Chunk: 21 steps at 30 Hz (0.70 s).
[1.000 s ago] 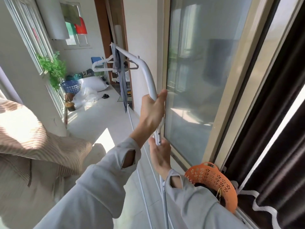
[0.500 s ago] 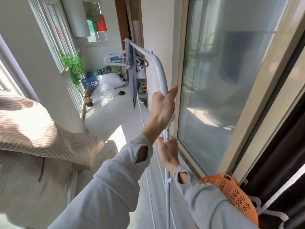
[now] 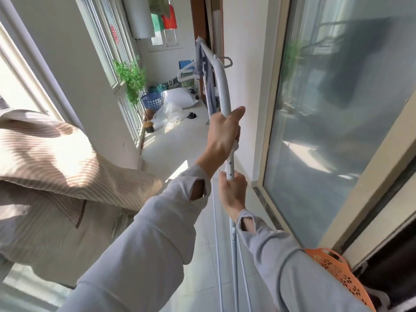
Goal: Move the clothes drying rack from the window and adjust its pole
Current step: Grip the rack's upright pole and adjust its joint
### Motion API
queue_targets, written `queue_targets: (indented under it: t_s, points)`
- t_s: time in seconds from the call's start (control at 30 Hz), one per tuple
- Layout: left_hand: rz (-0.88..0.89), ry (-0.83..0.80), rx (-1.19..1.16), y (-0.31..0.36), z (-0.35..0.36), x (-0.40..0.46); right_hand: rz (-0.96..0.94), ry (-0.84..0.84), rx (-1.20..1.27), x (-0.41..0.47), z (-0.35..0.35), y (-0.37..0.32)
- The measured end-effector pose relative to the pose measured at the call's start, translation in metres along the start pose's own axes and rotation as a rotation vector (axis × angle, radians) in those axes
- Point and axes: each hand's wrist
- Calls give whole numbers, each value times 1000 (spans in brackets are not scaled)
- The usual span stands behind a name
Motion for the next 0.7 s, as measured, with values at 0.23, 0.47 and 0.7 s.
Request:
queue_targets:
  t_s: [0.23, 0.47, 0.7]
  points:
    - [51, -21, -25, -7, 8, 30, -47, 16, 16, 27, 7, 5]
    - [78, -81, -74, -20, 13, 72, -34, 69, -16, 64, 21, 16]
    - [106, -84, -66, -28, 16, 111, 13, 25, -27, 98, 30, 19]
Point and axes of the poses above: each hand's wrist, its own x-axis towards the middle knuckle, its own z-axis out of the palm, y = z × x, and after that the axes turned 10 degrees about x, right-handed
